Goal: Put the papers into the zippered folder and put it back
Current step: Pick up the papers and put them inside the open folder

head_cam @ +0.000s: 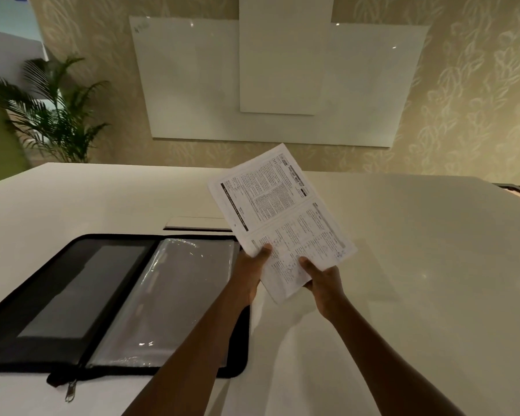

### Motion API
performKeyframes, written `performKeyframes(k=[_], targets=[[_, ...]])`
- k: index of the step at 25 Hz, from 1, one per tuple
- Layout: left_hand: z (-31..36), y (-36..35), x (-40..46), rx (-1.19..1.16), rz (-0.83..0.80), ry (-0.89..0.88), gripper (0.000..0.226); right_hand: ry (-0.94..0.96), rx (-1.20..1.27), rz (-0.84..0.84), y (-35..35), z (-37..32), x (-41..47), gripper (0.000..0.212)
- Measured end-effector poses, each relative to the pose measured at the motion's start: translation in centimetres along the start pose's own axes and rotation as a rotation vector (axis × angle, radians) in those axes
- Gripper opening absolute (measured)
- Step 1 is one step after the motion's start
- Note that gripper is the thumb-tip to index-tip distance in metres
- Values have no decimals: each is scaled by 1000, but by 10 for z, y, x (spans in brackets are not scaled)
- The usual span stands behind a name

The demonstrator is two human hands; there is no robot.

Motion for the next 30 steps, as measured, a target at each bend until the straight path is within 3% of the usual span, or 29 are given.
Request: performKeyframes(k=[3, 10, 14, 17, 19, 20, 23, 30], targets=[[10, 25, 10, 8, 90, 64, 23, -40, -49, 15, 9, 6, 6, 56], [21, 45, 32, 103, 189, -29, 15, -66, 42, -67, -3, 16, 23, 57], [28, 58, 26, 744, 369, -202, 48, -71, -45, 127, 21, 25, 31, 40], [28, 57, 25, 1082, 345, -357, 37, -84, -60, 214, 34, 27, 37, 33], [7, 58, 32, 1421, 241, -265, 29, -97, -40, 236, 39, 27, 40, 32], [-7, 62, 33, 1526, 201, -141, 44, -100, -41, 241, 41, 26, 42, 31], [-32, 66, 29, 1676, 121, 43, 81, -108, -64, 234, 42, 26, 44, 32], [-34, 63, 26, 1808, 97, -20, 64, -135, -93, 260, 44, 30, 45, 31]])
Point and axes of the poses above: each hand's wrist, its own x-axis towards the middle knuckle, its own y-axis out of the back of the hand, z = x × y, the point moved 8 cm from there along x, towards the middle knuckle, and after that the axes turned 5 degrees about -y, right-handed, at the moved point
